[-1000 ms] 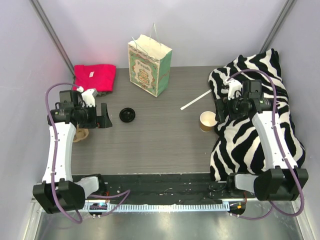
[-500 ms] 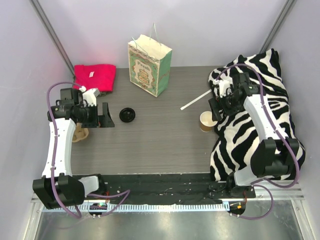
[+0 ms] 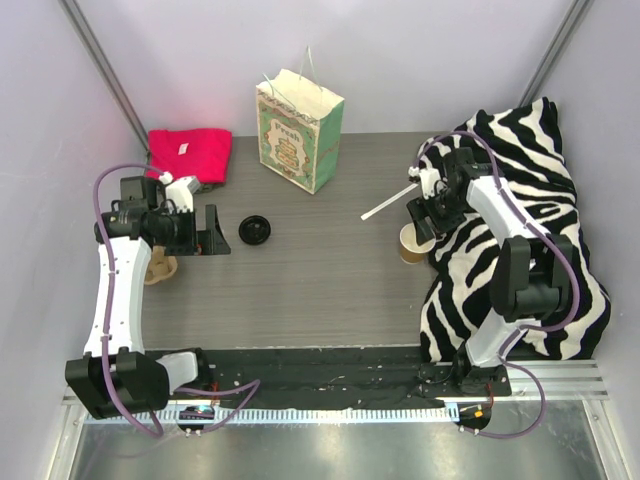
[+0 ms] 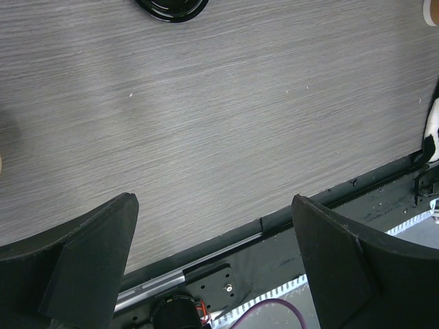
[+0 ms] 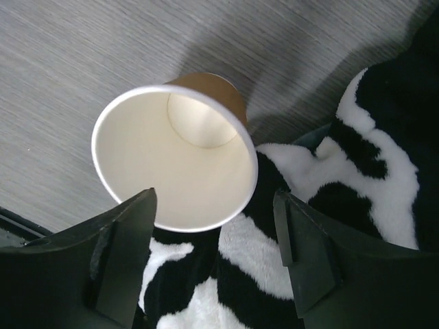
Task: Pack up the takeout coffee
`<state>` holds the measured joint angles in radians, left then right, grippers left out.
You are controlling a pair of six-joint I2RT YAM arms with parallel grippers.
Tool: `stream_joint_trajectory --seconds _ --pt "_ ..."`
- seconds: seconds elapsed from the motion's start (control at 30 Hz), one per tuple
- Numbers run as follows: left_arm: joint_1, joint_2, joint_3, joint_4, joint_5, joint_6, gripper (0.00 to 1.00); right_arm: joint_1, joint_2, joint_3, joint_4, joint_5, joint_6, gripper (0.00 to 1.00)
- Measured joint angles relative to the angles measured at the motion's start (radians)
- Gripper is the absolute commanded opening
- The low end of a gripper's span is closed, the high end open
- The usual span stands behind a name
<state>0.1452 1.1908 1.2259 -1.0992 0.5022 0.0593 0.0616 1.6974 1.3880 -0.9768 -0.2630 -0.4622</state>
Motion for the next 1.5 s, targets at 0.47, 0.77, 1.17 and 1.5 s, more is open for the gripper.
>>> stream_joint_trajectory --seconds 0.47,0.77,1.17,1.5 --pt "0.0 -0.004 0.001 0.002 -0.007 -0.019 1.0 0.007 0.082 0.011 0.035 -0.015 0.005 0.04" --pt "0.0 -0.026 0.01 0.041 -0.089 -0.033 1.0 0.291 0.074 0.035 0.071 -0.02 0.108 0.01" --pt "0.0 -0.078 -0.046 0.152 -0.052 -0.044 1.0 0.593 0.229 0.212 0.111 0.02 0.204 0.01" --pt "0.0 -0.024 -0.046 0.153 -0.033 -0.011 1.0 0.638 0.28 0.274 0.101 0.075 0.209 0.5"
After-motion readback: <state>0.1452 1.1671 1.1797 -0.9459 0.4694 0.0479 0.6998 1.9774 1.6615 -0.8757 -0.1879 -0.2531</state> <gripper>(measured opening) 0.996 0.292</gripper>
